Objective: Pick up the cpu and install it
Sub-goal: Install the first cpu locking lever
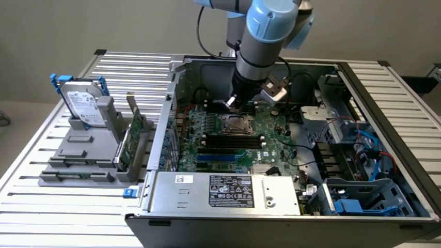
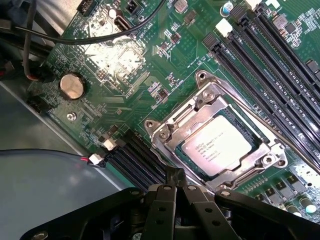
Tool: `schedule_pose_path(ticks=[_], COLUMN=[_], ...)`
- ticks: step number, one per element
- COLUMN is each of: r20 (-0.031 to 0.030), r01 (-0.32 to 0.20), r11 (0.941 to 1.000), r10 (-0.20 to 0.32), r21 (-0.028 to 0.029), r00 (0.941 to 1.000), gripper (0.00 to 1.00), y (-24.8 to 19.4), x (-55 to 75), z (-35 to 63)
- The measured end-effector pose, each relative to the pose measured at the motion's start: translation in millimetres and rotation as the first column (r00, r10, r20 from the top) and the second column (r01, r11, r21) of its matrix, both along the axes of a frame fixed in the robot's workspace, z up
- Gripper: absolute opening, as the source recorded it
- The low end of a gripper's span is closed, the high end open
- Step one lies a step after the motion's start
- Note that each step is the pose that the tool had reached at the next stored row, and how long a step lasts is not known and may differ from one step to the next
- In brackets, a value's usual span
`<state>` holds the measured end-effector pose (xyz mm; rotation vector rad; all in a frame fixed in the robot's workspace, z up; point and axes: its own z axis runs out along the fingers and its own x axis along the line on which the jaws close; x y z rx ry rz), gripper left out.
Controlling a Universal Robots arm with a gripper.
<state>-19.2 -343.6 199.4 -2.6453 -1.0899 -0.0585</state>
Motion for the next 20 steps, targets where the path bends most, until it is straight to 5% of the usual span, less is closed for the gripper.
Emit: schedule_pose_path(ticks=[20], r20=[-0.0049], r01=[0.0], r11=[1.0], r10=[0.0], r21=[-0.0054], r00=[1.0], gripper=[0.11], y=[0.0], x=[6.9], z=[-4.0])
